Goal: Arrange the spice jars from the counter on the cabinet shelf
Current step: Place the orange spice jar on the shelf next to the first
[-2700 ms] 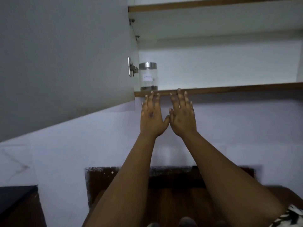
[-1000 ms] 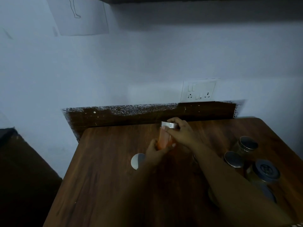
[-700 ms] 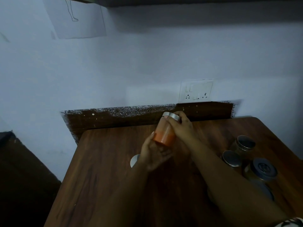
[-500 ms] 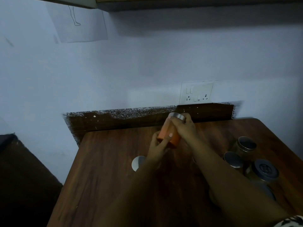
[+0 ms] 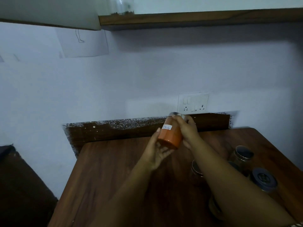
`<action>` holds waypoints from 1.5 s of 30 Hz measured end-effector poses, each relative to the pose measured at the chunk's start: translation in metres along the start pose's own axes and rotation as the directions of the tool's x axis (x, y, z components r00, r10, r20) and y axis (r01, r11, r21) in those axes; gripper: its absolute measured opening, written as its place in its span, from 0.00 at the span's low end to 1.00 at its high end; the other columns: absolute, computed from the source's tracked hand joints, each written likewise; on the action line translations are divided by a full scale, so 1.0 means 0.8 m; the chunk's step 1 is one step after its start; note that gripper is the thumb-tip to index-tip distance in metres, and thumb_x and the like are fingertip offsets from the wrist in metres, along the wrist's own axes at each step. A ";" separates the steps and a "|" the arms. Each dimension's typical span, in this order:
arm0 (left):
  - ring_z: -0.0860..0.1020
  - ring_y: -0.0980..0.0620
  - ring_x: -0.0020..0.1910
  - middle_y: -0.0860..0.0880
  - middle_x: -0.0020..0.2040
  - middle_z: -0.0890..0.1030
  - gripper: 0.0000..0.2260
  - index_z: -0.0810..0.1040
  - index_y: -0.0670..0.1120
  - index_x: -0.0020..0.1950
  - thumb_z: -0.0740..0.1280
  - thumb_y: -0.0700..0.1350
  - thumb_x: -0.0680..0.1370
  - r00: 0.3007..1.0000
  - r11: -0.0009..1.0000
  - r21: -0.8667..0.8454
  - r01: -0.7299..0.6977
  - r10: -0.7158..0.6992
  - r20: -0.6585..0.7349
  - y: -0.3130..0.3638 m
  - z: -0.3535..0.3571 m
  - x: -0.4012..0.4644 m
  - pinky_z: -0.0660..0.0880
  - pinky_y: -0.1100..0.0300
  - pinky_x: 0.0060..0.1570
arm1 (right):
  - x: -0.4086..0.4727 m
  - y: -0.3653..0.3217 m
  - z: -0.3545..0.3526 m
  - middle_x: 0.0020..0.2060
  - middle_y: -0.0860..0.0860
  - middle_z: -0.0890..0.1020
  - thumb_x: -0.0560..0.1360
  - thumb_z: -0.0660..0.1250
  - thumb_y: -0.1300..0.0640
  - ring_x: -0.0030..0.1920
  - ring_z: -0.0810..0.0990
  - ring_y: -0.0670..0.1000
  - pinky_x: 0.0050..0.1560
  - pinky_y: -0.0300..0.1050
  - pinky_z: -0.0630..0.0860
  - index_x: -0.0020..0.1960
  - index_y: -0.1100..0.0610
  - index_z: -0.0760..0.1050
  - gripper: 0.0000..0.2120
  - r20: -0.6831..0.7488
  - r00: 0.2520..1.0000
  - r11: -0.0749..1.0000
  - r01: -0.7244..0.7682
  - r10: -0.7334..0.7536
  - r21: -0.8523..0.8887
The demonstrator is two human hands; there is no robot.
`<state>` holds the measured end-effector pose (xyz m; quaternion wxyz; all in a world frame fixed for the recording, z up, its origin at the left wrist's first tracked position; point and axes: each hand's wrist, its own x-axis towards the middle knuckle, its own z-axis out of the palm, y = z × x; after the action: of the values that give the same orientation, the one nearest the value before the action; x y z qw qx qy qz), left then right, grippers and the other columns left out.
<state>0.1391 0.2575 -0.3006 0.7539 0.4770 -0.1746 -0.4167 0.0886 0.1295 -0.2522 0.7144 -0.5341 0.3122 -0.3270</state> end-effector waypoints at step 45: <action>0.75 0.51 0.62 0.47 0.70 0.71 0.34 0.51 0.56 0.76 0.69 0.51 0.78 0.516 0.201 0.631 -0.750 0.774 0.366 0.389 0.236 0.010 0.75 0.63 0.54 | 0.000 -0.467 0.079 0.57 0.56 0.77 0.75 0.68 0.43 0.56 0.81 0.56 0.55 0.54 0.80 0.71 0.46 0.52 0.32 0.478 0.618 0.746 0.653 -0.624 0.131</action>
<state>0.1629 0.2039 0.0592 0.6024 0.5895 -0.5235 0.1246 0.0890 0.0842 0.1241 0.5907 -0.6944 -0.0819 -0.4028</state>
